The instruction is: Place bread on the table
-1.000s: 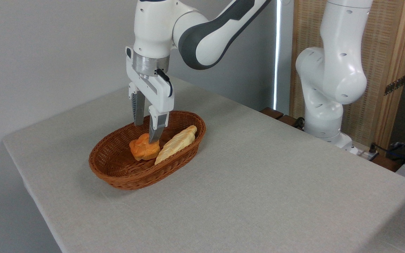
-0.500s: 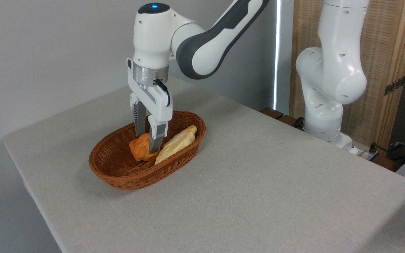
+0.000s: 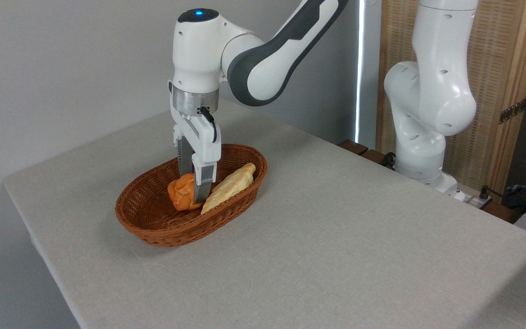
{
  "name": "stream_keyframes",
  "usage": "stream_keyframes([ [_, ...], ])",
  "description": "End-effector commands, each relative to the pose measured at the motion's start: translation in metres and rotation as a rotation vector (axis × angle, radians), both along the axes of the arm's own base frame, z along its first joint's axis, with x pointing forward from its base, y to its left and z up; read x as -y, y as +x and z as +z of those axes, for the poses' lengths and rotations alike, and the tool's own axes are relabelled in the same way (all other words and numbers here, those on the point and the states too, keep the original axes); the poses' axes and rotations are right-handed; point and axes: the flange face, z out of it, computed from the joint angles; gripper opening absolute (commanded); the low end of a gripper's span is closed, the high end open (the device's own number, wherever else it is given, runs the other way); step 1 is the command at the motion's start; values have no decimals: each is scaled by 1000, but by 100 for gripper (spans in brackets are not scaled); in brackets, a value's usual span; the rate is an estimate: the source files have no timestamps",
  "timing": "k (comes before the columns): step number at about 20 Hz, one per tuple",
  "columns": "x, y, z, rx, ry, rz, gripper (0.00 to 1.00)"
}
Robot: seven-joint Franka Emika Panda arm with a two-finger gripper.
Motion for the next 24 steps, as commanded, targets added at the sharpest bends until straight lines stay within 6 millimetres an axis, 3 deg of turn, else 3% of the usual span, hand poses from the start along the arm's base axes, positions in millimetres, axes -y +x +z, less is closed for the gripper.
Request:
stream_keyframes([
  [1,-4,2,0,19,-8,1,45],
  [16,-9,5,10,31,-17,19,42],
  [24,-15,10,26,35,-72,67,42],
])
